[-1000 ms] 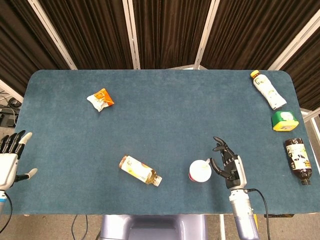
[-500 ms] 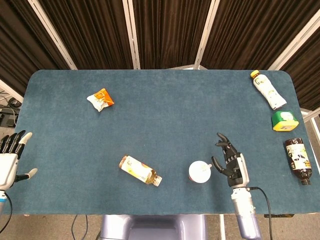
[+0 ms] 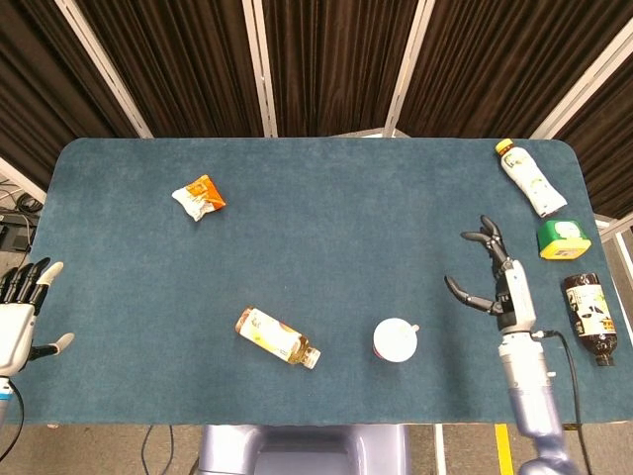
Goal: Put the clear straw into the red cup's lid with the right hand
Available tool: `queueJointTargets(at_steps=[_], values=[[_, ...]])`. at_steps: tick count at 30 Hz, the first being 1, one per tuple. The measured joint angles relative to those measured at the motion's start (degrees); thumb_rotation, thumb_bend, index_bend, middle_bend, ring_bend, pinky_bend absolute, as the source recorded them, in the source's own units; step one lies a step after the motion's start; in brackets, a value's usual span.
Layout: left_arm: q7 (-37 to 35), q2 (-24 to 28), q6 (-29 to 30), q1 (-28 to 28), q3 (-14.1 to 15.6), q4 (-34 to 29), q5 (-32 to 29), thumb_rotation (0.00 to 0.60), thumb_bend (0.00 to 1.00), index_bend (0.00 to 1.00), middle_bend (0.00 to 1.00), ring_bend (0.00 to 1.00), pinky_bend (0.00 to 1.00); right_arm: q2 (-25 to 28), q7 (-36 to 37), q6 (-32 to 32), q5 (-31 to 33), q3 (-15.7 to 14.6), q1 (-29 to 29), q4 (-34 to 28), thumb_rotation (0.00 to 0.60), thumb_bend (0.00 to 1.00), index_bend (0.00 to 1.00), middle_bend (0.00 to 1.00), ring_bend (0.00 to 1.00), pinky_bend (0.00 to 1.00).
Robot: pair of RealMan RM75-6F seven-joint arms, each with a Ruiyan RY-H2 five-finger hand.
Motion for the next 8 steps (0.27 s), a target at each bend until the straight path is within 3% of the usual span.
queueJointTargets(at_steps=[4, 8], values=[[0.20, 0.03, -0.12, -0.06, -0.02, -0.10, -0.10, 0.600, 0.15, 0.00, 0.00, 0.00, 0.00, 4.28, -15.02, -0.63, -2.28, -2.49, 0.49, 2.50, 0.600, 0.17, 0.08, 0.00, 0.00, 0.00], [0.41, 0.01, 0.00, 0.01, 0.00, -0.23, -0.12, 0.600, 0.15, 0.00, 0.00, 0.00, 0.00, 5.67, -31.57, 1.78, -6.40, -5.89, 0.20, 7.02, 0.600, 0.17, 0.06, 0.00, 0.00, 0.00]])
